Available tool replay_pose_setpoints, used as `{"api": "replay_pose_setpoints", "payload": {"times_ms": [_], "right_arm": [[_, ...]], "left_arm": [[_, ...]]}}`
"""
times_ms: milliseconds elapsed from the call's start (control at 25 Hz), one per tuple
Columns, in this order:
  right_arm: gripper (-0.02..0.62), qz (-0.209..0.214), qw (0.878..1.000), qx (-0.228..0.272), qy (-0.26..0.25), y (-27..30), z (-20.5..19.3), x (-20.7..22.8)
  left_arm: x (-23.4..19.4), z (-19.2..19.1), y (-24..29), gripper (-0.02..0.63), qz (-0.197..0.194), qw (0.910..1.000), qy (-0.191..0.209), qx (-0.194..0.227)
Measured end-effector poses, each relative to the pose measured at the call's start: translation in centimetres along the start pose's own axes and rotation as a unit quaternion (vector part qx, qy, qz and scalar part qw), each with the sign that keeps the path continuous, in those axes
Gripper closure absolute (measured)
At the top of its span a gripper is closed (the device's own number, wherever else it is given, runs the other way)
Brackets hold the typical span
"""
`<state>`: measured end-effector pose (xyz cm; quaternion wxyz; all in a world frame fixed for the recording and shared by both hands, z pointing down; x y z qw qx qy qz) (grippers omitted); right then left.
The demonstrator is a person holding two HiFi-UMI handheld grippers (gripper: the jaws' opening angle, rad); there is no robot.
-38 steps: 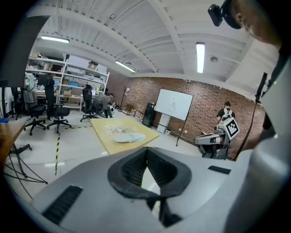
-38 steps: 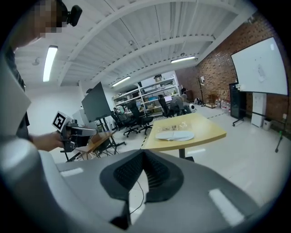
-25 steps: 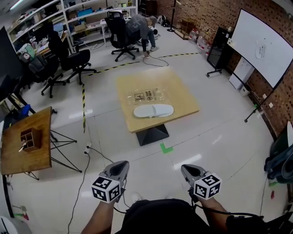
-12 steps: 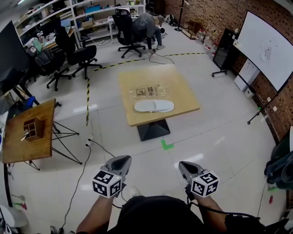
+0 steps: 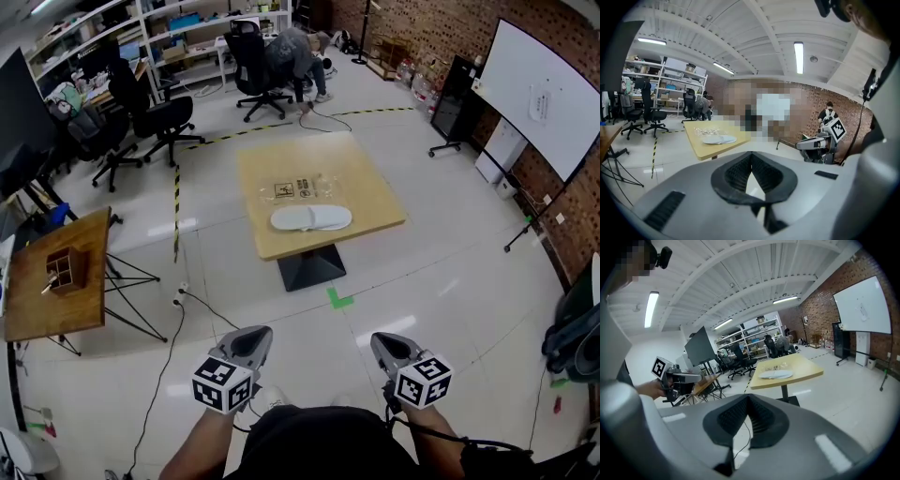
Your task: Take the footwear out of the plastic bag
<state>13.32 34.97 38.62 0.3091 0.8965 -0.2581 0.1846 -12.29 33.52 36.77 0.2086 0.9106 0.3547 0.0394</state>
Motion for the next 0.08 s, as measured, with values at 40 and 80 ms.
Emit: {"api": "replay_pose_setpoints", "payload": {"times_ms": [40, 80], "right_arm": [[0.595, -0.001, 1.000, 0.000, -0.001, -0.06, 0.00, -0.08], [0.595, -0.001, 1.000, 0.000, -0.002, -0.14, -0.01, -0.17]], "left_arm": [[0.04, -0.05, -0.09, 0.599, 0.000, 1.0000, -0.001, 0.000], [0.08, -0.10, -0.18, 0.600, 0.000, 1.0000, -0.001, -0.001]]}}
Point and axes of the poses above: the fingertips, and each gripper's own axes: y forward along the fingers, x to its right, z out of its top, the point moved 3 cm from there along -y, backward along the fingers, and after that the axes turned 12 degrees about y, right-handed, at the moved point
